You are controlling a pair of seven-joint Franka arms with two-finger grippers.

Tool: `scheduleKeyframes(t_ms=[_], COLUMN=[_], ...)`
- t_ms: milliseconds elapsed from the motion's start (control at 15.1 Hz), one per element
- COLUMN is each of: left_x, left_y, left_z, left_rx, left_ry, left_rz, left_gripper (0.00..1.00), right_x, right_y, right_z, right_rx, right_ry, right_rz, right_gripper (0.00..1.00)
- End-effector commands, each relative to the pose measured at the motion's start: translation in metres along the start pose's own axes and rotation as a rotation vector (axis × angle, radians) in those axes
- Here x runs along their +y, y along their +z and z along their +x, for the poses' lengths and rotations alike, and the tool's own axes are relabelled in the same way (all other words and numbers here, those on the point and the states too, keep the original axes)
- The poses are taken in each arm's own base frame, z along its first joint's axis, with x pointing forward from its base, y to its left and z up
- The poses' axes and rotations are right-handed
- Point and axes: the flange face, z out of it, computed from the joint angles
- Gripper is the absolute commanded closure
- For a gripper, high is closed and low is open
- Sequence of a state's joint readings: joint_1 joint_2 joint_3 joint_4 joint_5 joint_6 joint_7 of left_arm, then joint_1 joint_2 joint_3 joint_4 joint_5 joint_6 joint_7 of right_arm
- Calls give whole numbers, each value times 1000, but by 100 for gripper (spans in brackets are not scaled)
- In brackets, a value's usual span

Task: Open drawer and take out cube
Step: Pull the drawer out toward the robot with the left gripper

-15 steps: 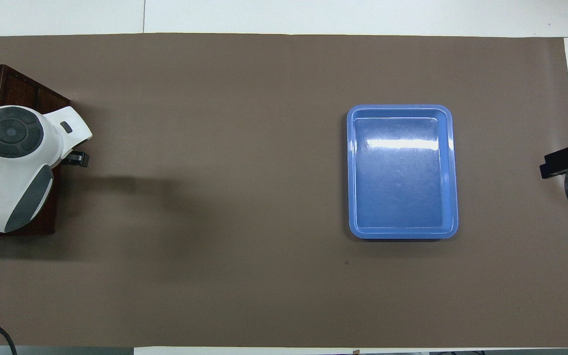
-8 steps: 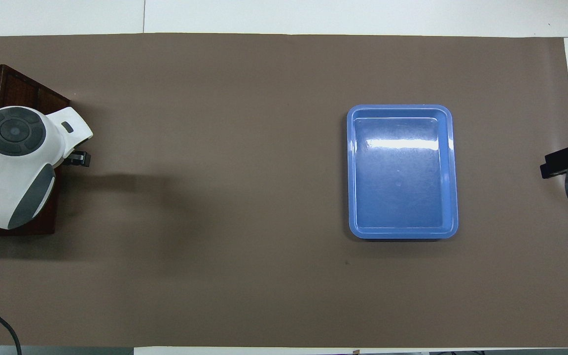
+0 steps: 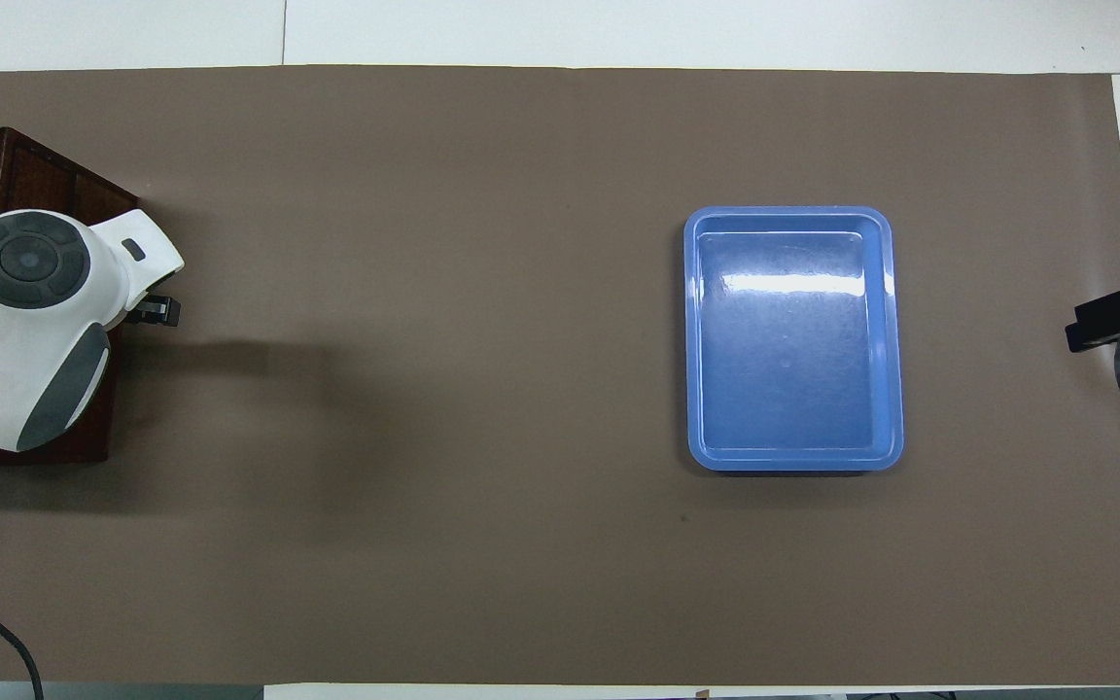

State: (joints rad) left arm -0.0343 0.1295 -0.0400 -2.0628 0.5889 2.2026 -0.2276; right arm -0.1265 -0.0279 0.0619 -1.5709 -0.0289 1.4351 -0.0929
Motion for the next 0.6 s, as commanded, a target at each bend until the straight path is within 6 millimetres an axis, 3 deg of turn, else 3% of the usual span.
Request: scheduleKeyframes(t_ms=[0, 529], left_x=[11, 50], left_y=[-3, -25], left_z=[-2, -1], left_rx=[12, 4], left_ry=[-14, 45], left_rz=[14, 17], left_gripper=[0, 0], right_x=[1, 2], right_y=[0, 2], right_z=[-3, -3], right_rx=[13, 8], right_ry=[18, 20], right_rz=[6, 6], right_gripper=[0, 0])
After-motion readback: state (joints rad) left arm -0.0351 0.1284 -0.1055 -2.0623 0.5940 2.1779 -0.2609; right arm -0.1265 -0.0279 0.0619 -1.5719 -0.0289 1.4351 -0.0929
